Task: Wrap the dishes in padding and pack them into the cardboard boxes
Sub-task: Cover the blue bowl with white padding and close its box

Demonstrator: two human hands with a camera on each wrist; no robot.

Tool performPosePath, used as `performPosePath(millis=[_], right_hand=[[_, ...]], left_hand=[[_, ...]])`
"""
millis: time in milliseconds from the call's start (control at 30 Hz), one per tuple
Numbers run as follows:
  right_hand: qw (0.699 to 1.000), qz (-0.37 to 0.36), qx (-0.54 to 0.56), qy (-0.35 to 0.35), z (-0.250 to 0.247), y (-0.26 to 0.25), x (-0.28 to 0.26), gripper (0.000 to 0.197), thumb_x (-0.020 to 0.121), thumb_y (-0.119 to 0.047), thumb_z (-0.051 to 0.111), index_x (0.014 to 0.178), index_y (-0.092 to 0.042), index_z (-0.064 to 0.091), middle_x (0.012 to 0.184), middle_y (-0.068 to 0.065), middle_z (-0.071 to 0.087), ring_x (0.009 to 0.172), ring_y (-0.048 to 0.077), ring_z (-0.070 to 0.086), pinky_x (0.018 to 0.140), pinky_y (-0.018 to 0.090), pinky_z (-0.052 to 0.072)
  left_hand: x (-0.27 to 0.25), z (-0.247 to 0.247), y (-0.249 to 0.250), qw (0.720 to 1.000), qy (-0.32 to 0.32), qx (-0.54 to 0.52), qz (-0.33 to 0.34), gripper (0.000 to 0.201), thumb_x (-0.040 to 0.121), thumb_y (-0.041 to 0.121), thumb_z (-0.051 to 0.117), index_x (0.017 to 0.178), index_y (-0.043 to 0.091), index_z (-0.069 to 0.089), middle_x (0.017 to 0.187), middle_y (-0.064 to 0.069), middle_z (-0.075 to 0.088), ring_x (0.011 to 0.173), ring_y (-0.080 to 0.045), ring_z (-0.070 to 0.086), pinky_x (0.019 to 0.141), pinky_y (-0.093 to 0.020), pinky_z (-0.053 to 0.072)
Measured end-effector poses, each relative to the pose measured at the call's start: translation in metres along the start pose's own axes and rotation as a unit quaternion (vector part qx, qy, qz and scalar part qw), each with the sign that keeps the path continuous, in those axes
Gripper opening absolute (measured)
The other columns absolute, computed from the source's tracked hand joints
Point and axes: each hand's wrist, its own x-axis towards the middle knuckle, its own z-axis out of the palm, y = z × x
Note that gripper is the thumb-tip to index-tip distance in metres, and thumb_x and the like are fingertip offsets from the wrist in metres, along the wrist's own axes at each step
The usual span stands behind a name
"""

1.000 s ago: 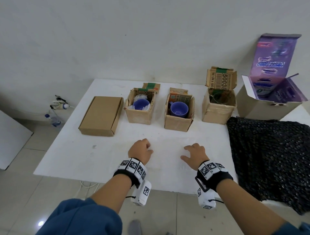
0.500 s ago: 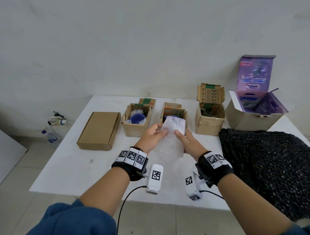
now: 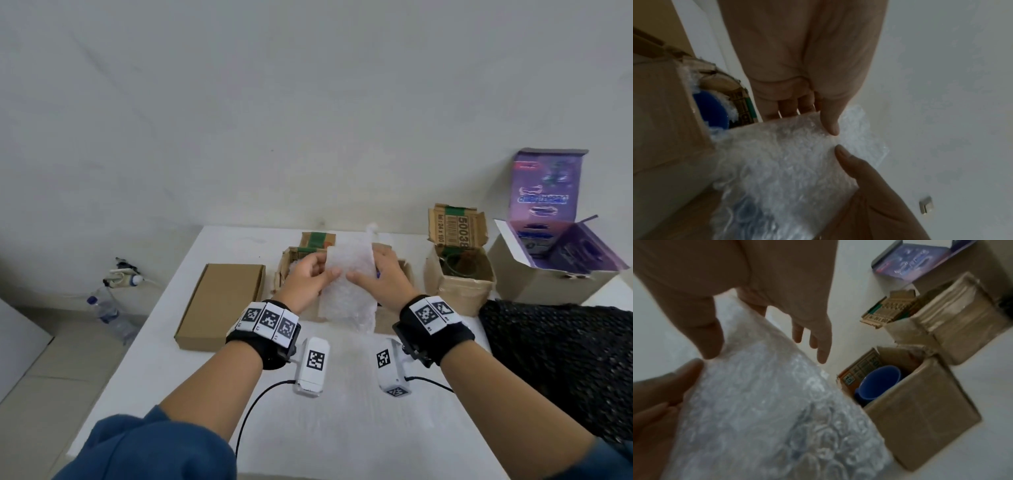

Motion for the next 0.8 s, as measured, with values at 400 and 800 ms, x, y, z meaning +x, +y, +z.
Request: performPosePath(millis=[400, 800], right_hand=[[0.990, -0.032, -0.104, 0.094, 0.044, -0.031, 0.080, 0.029, 0.089, -0.019, 0.060, 0.115, -0.017, 0.046, 0.090, 0.004, 0.065, 0.080, 0.019, 0.060, 0.074, 0.034, 0.050], [0.966, 0.003, -0.259, 0.008, 0.079, 0.004, 0.112, 0.031, 0.084, 0.002, 0.053, 0.110, -0.014, 0.050, 0.100, -0.002, 0.048, 0.086, 0.018, 0.051, 0.075, 0.024, 0.039]], left_hand=[[0.093, -0.079, -0.001, 0.979, 0.050, 0.148, 0.132, 0.010, 0.085, 0.014, 0.067, 0.089, 0.018, 0.059, 0.087, 0.001, 0.064, 0.073, -0.011, 0.058, 0.062, -0.013, 0.047], [0.141, -0.104, -0.046, 0.941, -0.096, 0.294, 0.135, 0.037, 0.088, 0.038, 0.059, 0.118, 0.016, 0.065, 0.119, 0.007, 0.048, 0.111, -0.006, 0.047, 0.102, -0.024, 0.039]])
